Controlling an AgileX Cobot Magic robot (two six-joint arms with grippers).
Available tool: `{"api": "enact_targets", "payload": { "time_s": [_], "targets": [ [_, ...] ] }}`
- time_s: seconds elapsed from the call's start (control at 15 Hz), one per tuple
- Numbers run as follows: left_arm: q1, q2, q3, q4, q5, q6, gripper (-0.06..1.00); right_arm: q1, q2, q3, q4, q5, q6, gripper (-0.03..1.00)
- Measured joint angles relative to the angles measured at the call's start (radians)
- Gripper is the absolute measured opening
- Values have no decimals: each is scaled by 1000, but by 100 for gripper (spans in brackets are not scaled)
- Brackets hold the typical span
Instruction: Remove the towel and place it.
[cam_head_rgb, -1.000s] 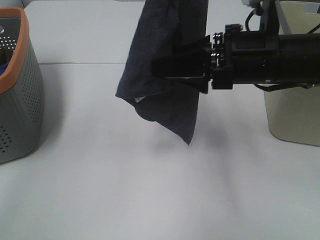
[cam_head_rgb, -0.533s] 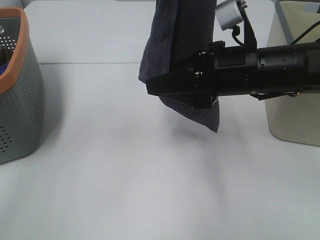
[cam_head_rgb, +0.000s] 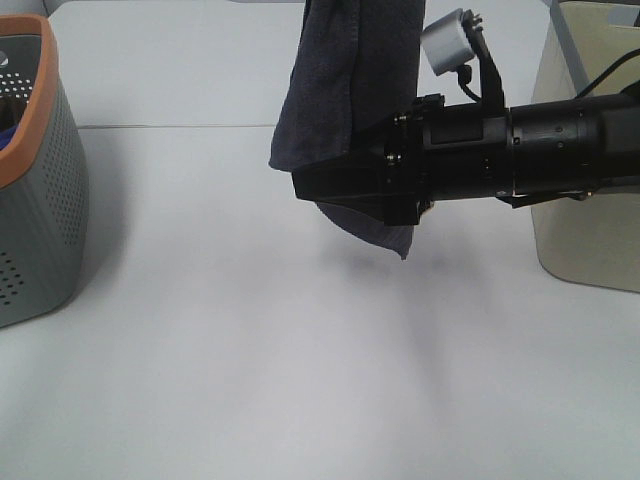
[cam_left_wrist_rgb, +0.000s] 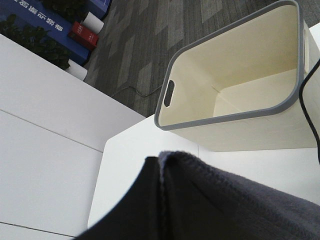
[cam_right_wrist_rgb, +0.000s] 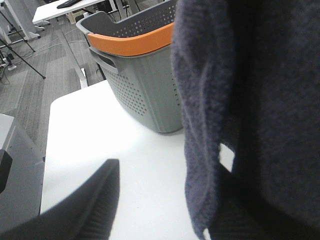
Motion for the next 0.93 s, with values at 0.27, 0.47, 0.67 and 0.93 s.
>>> {"api": "enact_targets", "payload": {
  "time_s": [0.27, 0.47, 0.67, 0.93],
  "targets": [
    [0, 0, 0, 0, 0, 0, 0, 0, 0, -37, 1, 0, 32, 51],
    [0, 0, 0, 0, 0, -1, 0, 0, -5, -55, 1, -8, 50, 44],
    [0, 0, 0, 0, 0, -1, 0, 0, -5, -55, 1, -39, 50, 28],
    [0, 0, 0, 26, 0, -31, 0, 0, -20, -55, 1, -45, 154, 2]
  ]
}}
